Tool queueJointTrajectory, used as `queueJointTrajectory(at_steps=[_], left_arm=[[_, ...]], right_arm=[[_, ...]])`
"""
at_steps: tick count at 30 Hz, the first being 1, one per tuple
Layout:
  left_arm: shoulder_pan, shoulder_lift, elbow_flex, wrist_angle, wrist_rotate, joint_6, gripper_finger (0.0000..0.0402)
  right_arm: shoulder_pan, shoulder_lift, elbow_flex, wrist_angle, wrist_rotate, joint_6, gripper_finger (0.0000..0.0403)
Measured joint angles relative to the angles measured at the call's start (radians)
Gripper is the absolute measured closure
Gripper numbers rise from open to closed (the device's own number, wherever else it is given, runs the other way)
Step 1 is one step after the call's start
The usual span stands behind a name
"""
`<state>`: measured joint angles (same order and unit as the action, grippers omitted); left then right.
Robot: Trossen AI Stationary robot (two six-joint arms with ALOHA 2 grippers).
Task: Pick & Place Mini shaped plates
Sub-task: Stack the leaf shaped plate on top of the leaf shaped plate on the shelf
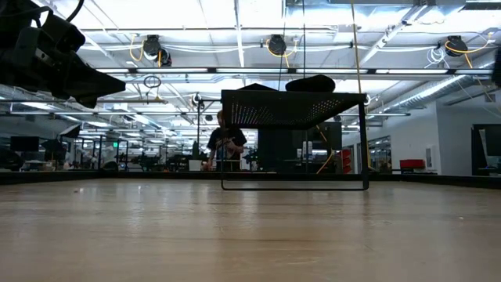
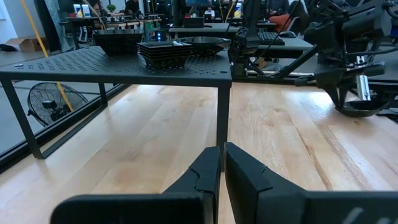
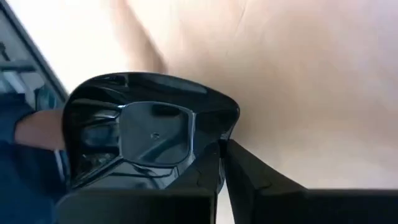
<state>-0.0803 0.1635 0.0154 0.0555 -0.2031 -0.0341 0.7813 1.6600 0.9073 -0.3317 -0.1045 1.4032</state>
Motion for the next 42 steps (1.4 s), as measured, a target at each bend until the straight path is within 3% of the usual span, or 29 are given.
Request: queueJointTrajectory(at_steps=[16, 22, 31, 42], left_arm=[[0.0, 0.0, 0.0, 0.0, 0.0, 0.0, 0.0376], [0.0, 0.0, 0.0, 0.0, 0.0, 0.0, 0.0376], [0.0, 0.0, 0.0, -0.001, 0.0, 0.0, 0.0376], [0.0, 0.0, 0.0, 0.0, 0.0, 0.0, 0.0376]], right_arm=[[-0.175, 0.0, 0.0, -0.009, 0.316, -0.452, 0.0401], [-0.207, -0.013, -0.002, -0.025, 0.337, -0.443, 0.0353], [-0.242, -0.156, -0.002, -0.056, 0.339, -0.393, 0.0257], [-0.157, -0.152, -0.028, -0.105, 0.311, -0.101, 0.0241]])
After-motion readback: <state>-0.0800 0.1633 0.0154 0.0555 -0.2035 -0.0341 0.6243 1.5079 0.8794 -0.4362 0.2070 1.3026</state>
